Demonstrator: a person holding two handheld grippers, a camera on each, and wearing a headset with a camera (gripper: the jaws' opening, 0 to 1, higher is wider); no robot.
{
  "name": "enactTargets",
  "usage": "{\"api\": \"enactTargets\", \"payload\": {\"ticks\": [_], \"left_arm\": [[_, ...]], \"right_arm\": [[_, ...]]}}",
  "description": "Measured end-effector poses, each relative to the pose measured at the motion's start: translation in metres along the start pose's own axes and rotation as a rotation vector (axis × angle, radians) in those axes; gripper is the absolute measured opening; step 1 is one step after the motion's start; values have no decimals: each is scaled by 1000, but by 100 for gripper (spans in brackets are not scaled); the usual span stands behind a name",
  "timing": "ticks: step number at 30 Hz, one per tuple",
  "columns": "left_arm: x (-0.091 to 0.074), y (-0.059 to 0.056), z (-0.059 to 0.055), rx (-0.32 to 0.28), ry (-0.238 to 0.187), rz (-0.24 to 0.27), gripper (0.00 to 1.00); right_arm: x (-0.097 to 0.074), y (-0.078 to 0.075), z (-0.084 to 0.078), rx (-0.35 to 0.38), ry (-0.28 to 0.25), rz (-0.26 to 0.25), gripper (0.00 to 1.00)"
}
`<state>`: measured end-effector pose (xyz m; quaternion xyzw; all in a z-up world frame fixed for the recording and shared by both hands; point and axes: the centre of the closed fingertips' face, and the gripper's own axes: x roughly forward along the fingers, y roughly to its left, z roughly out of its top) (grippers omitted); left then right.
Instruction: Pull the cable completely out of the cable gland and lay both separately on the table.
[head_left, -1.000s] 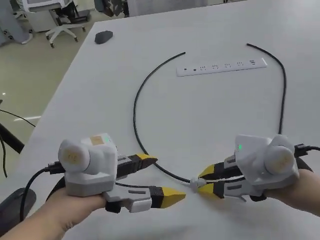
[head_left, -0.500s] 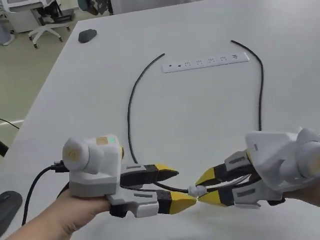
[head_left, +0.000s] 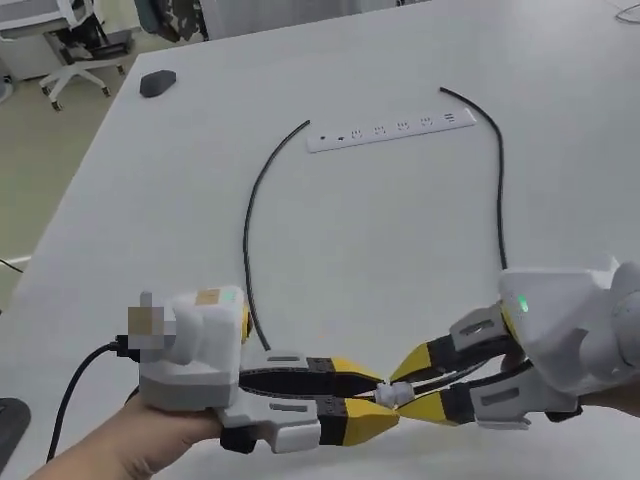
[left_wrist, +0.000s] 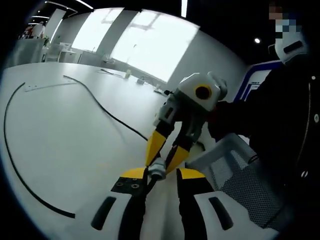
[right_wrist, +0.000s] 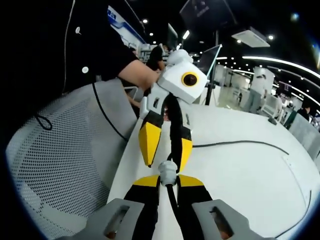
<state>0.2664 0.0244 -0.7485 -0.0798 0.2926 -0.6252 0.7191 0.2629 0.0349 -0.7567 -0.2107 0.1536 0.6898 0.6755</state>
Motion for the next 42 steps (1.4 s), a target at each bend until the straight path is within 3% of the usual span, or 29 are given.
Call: {"api": "enactTargets", "payload": {"ticks": [4, 11, 15, 29, 36, 37, 38, 39, 42], "left_arm": [[0, 3, 0, -2, -2, 8, 16], [4, 0, 0, 6, -5, -7, 23], [2, -2, 0, 1, -2, -11, 16], [1, -5, 1, -47, -17, -25, 16], [2, -3, 3, -31, -1, 10, 15], [2, 0, 3, 7, 5, 31, 15], [2, 1, 5, 44, 7, 41, 15], [1, -2, 4, 54, 19, 40, 15], [-3, 1, 7, 149, 16, 57, 15]], "right_arm": [[-1, 4, 3, -8, -10, 4, 7], [-3, 5, 8, -6, -36, 3, 7], [-5, 5, 9, -8, -40, 3, 7], [-6, 7, 9, -13, -40, 19, 7], [-7, 3, 3, -5, -44, 15, 8], [-7, 2, 2, -4, -39, 8, 8], [-7, 0, 2, 14, -34, -1, 9], [-7, 2, 3, 108, -36, 13, 10], [-10, 2, 5, 233, -59, 34, 19]]}}
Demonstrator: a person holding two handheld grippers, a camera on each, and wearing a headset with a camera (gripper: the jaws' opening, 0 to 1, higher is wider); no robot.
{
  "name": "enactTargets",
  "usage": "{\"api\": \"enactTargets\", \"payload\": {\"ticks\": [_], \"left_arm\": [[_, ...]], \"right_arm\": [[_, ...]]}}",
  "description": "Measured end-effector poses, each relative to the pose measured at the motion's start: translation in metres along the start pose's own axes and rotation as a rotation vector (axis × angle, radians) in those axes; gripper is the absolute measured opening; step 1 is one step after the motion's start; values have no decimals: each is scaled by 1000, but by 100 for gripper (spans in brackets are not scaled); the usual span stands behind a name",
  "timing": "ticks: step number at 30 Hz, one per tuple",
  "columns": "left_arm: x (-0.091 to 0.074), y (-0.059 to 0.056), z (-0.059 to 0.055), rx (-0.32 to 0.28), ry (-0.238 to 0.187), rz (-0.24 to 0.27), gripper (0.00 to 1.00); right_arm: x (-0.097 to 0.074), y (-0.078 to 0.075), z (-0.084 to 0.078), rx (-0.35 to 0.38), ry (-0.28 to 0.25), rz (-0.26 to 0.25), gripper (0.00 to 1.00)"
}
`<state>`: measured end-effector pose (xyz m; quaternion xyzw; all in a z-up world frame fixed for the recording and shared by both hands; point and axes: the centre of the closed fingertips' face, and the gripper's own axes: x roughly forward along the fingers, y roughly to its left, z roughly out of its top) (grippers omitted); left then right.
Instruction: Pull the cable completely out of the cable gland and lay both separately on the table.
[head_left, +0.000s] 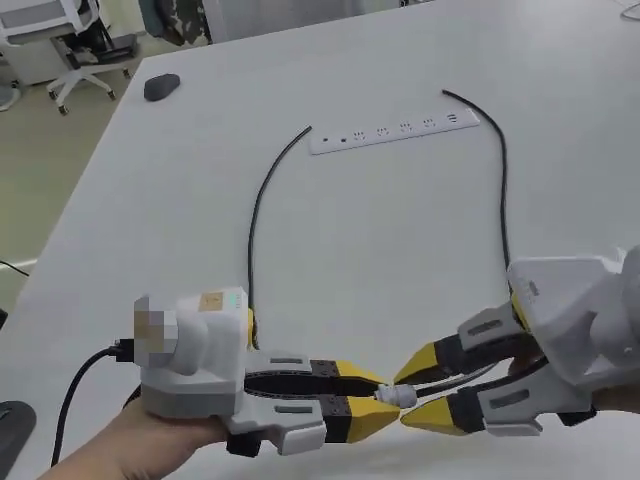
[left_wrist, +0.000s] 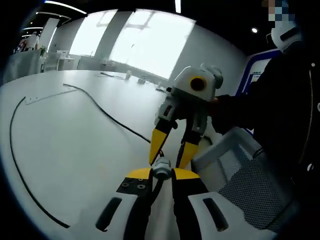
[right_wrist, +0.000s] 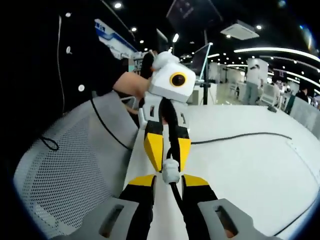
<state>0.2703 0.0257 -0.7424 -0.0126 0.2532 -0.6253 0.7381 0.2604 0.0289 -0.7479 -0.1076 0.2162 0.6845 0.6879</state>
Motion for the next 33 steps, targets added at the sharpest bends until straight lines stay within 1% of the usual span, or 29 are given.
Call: {"api": "enactTargets", "payload": {"ticks": [1, 2, 3, 4, 5, 6, 7, 8, 9, 10, 11, 13, 15, 16, 19, 21, 23, 25, 26, 28, 29, 30, 32, 33], "left_arm": [[-1, -1, 1, 6, -6, 0, 15], [-3, -1, 2, 17, -5, 2, 15], [-3, -1, 3, 25, -10, 3, 15], [-4, -2, 4, 28, -11, 1, 15], [-4, -2, 5, 44, -17, 4, 15], [-4, -2, 6, 49, -16, 2, 15], [-3, -4, 6, 55, -13, -5, 15], [-3, -5, 7, 64, -15, -7, 15], [-3, -6, 7, 80, -9, -9, 15], [-2, -7, 7, 90, -6, -11, 15], [-2, -7, 7, 100, -9, -14, 15], [-2, -8, 9, 98, -18, -20, 15], [-3, -7, 9, 94, -17, -21, 15], [-3, -7, 9, 105, -15, -19, 15], [-1, -9, 8, 113, -10, -28, 15], [-1, -11, 8, 108, -11, -38, 15], [-2, -11, 8, 106, -12, -37, 15], [-3, -11, 8, 99, -12, -40, 15], [-3, -10, 8, 69, -12, -41, 15], [-3, -10, 9, 74, -13, -44, 15], [-2, -10, 9, 41, -15, -52, 15], [-3, -9, 10, 41, -17, -52, 15], [-3, -10, 11, 43, -17, -56, 15], [-2, -10, 12, 32, -13, -60, 15]], "right_arm": [[-1, 2, 0, 62, -6, 15, 19], [-2, 1, 3, 85, -28, 15, 19], [-5, -4, 6, 129, -61, 11, 19], [-6, -6, 8, 169, -80, 18, 19], [-8, -7, 12, 224, -110, 28, 19], [-9, -10, 15, 243, -133, 23, 21], [-10, -10, 19, 276, -159, 34, 20], [-11, -10, 20, 296, -167, 44, 18], [-11, -11, 20, 290, -168, 40, 16], [-11, -11, 20, 296, -167, 47, 15], [-10, -6, 19, 316, -155, 68, 14], [-9, -4, 19, 310, -150, 73, 14], [-7, -3, 17, 303, -136, 76, 13], [-6, 1, 15, 308, -122, 94, 12], [-5, 4, 15, 321, -122, 108, 10], [-6, 7, 18, 310, -131, 121, 8], [-6, 8, 18, 250, -132, 108, 8], [-6, 9, 18, 229, -128, 100, 7], [-7, 8, 18, 190, -129, 92, 7], [-7, 9, 18, 182, -123, 89, 7], [-8, 9, 19, 166, -123, 87, 7], [-8, 9, 19, 156, -125, 80, 7], [-9, 8, 20, 120, -128, 69, 7], [-9, 8, 20, 95, -124, 63, 7]]}}
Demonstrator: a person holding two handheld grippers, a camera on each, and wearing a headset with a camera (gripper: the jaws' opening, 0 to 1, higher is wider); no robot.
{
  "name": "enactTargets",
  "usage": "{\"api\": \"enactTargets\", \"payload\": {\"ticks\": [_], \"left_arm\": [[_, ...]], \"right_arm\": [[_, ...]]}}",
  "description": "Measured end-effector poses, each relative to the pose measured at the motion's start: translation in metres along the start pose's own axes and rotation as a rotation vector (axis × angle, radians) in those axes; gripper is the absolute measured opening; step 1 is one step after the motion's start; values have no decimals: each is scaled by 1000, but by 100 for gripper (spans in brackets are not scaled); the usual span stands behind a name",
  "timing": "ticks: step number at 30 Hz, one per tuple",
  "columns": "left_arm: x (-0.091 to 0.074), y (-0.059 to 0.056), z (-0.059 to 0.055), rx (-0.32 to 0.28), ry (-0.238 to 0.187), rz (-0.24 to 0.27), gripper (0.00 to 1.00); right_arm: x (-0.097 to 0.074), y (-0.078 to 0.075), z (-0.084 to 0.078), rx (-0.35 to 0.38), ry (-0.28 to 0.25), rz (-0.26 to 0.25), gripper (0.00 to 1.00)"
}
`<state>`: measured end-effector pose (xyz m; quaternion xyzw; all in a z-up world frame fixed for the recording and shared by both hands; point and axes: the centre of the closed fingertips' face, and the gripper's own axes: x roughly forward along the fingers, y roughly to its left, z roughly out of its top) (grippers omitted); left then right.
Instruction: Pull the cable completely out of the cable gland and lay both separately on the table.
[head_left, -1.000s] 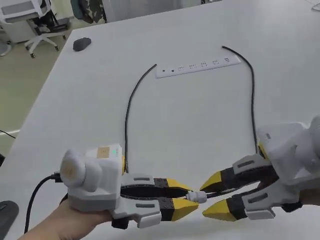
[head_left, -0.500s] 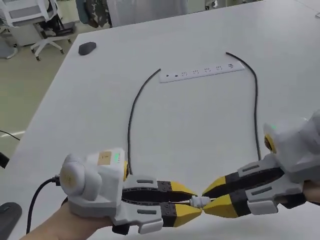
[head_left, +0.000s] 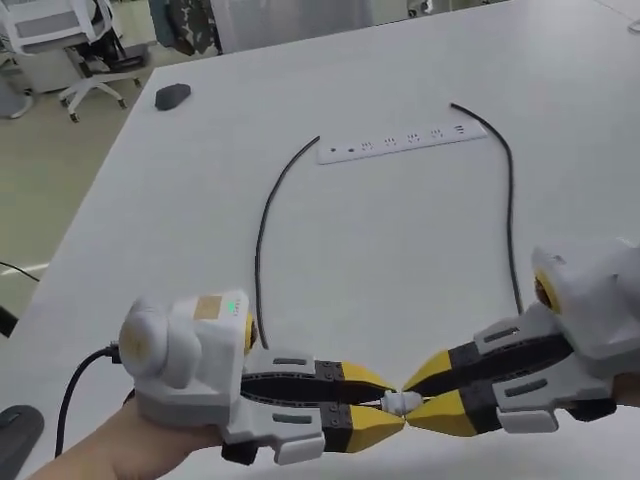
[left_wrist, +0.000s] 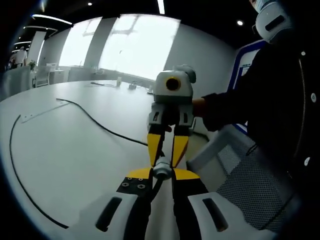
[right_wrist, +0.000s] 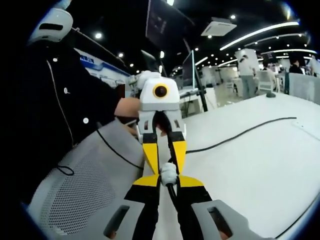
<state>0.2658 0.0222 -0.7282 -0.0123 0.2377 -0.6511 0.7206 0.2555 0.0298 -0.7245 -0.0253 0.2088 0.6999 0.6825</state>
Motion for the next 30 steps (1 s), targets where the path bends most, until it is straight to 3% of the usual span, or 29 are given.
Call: {"api": "enactTargets", "payload": {"ticks": [2, 6, 8, 11, 14, 16, 17, 21, 23, 25, 26, 27, 28, 30], "left_arm": [[1, 0, 0, -29, 5, -4, 15], [2, 1, -2, -90, 25, -13, 15], [0, 1, -3, -182, 40, -24, 15], [0, 4, -1, -172, 40, -22, 15], [-1, 6, 1, -248, 26, -20, 15], [-2, 8, 1, -279, 20, -17, 15], [-2, 8, 1, -302, 21, -19, 15], [-1, 7, 1, -302, 21, -18, 15], [-1, 6, 1, -294, 24, -21, 15], [0, 5, 0, -234, 37, -10, 15], [-1, 6, 0, -187, 38, 4, 15], [-1, 5, 2, -124, 26, 3, 15], [-1, 4, 4, -65, 19, 1, 15], [-1, 1, 5, 44, 30, 5, 15]], "right_arm": [[0, -2, -1, -64, 14, -14, 6], [1, 0, -1, -119, 35, -29, 6], [2, -1, 0, -226, 66, -46, 6], [4, -1, 0, -300, 97, -72, 6], [4, -3, 2, -364, 92, -95, 6], [4, -5, 4, -450, 101, -111, 7], [5, -5, 4, -467, 101, -112, 7], [6, -4, 3, -484, 100, -114, 7], [5, -4, 3, -453, 101, -109, 7], [2, -5, 1, -348, 120, -114, 8], [-1, -5, 2, -204, 111, -106, 13], [-3, -7, 2, -121, 101, -98, 26], [-6, -5, 5, -60, 73, -63, 30], [-11, -9, 8, 1, 38, -61, 24]]}}
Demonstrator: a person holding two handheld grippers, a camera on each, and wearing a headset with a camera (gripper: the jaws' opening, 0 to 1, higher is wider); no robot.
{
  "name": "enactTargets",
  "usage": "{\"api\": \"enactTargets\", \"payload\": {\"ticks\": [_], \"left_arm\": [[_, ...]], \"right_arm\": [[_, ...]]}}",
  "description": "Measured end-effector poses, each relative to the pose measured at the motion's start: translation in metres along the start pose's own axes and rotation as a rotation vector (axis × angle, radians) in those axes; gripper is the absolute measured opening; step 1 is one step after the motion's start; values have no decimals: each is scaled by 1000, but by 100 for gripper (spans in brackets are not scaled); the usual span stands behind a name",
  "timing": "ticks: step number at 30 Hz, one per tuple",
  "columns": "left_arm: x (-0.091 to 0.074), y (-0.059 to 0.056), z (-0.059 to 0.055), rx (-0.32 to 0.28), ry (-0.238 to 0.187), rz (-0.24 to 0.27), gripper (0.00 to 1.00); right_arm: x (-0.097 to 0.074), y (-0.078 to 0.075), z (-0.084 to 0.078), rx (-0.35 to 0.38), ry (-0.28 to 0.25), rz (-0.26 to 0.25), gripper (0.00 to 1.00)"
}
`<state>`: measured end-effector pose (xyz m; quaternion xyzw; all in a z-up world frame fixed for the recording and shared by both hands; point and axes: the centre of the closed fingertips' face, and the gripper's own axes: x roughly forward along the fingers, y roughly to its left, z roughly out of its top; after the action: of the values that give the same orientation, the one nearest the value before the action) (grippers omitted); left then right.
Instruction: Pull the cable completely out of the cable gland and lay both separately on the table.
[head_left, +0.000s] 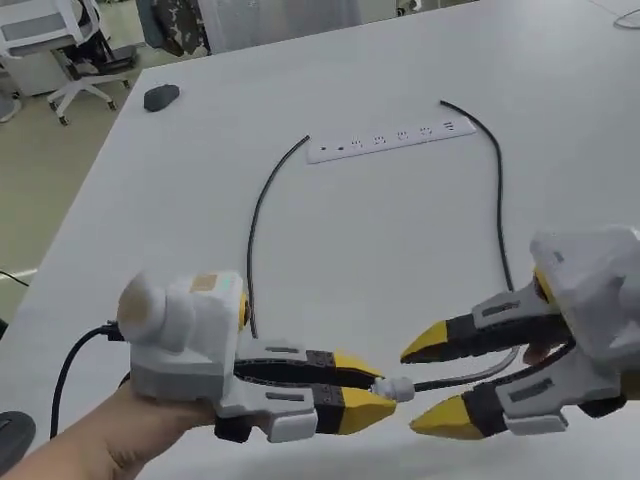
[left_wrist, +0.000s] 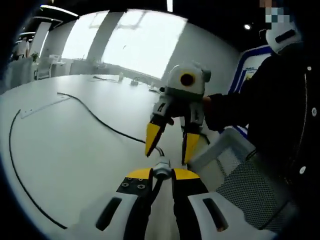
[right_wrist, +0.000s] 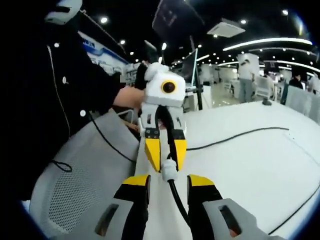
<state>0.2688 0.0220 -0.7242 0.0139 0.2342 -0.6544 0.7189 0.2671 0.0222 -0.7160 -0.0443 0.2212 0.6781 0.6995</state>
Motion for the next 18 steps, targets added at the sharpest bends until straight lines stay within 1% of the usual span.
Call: {"api": "enactTargets", "payload": {"ticks": [1, 2, 3, 4, 5, 6, 7, 9, 11, 13, 15, 18], "left_arm": [[1, -1, 0, 8, 4, 2, 15], [1, -2, 0, 21, 10, -1, 15], [2, -2, 0, 29, 9, 0, 15], [2, -2, 0, 52, 11, 4, 15], [2, -3, 1, 56, 6, 3, 15], [2, -4, 2, 58, -3, -4, 15], [2, -3, 2, 62, -1, 0, 15], [2, -3, 4, 69, -7, -1, 15], [2, -2, 5, 77, -9, 2, 15], [1, -2, 6, 79, -10, 1, 15], [1, -2, 6, 83, -11, 1, 15], [1, -1, 6, 89, -9, 3, 15]], "right_arm": [[-1, -1, 2, 17, -15, 3, 21], [-2, 2, 4, 56, -40, 27, 19], [-2, 1, 9, 72, -73, 28, 18], [-2, 3, 12, 94, -94, 41, 19], [-2, 6, 13, 145, -98, 69, 19], [-1, 6, 13, 150, -101, 67, 18], [-1, 4, 12, 139, -97, 62, 17], [2, 5, 7, 144, -76, 69, 15], [3, 5, 1, 158, -51, 80, 15], [4, 4, -1, 165, -47, 77, 14], [5, 4, -2, 176, -44, 82, 10], [6, 4, -1, 188, -46, 88, 9]]}}
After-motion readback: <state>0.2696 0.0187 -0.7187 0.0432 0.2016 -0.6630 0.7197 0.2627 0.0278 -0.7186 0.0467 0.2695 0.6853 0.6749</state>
